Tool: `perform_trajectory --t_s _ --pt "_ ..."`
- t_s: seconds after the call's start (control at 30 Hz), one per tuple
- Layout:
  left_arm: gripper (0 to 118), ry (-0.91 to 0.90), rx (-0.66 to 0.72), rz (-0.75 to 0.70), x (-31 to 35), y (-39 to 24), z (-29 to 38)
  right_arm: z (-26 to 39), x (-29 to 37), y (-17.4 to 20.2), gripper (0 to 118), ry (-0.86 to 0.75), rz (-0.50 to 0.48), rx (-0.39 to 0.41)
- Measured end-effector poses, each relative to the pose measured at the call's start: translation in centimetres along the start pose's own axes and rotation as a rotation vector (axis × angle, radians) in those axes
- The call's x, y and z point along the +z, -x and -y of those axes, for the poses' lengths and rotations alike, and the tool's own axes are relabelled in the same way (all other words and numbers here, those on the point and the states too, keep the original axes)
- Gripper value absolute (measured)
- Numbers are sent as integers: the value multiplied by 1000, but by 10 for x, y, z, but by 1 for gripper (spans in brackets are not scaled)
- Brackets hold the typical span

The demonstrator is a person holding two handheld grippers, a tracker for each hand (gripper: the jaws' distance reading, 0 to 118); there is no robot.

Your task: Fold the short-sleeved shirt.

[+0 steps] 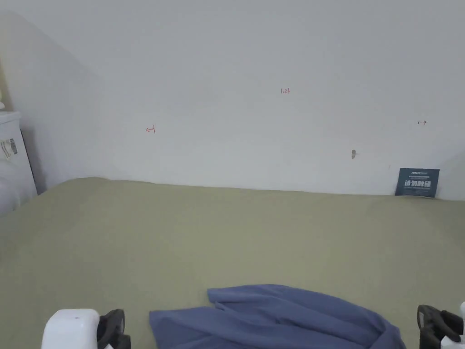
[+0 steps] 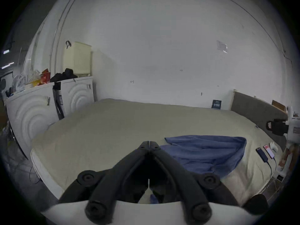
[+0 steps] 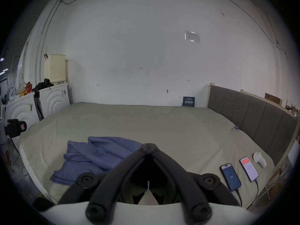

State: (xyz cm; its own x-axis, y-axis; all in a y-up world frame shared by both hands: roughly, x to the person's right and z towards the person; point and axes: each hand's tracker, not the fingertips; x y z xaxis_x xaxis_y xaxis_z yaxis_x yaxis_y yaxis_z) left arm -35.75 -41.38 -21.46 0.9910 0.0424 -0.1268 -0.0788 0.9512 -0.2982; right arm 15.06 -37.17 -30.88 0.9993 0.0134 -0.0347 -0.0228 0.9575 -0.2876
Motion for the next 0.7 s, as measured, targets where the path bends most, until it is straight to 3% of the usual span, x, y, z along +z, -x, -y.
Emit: perform_trajectory --t_s 0.23,0.43,0.53,0.57,0.67,0.7 --pt "0 100 57 48 -26 8 1 5 6 4 0 10 -3 -9" --pt "0 229 94 111 -100 18 -34 -2 -10 4 0 34 -33 -19" --pt "1 408 184 256 -162 26 -47 -4 -24 4 0 43 -38 -18" --pt "16 481 222 305 -187 29 -48 -5 -29 4 0 46 -41 -15" --pt "111 654 166 246 -236 23 -58 -3 -45 3 0 78 -55 -6" --pt "112 682 143 213 -251 19 -55 -1 -53 3 0 113 -65 -1"
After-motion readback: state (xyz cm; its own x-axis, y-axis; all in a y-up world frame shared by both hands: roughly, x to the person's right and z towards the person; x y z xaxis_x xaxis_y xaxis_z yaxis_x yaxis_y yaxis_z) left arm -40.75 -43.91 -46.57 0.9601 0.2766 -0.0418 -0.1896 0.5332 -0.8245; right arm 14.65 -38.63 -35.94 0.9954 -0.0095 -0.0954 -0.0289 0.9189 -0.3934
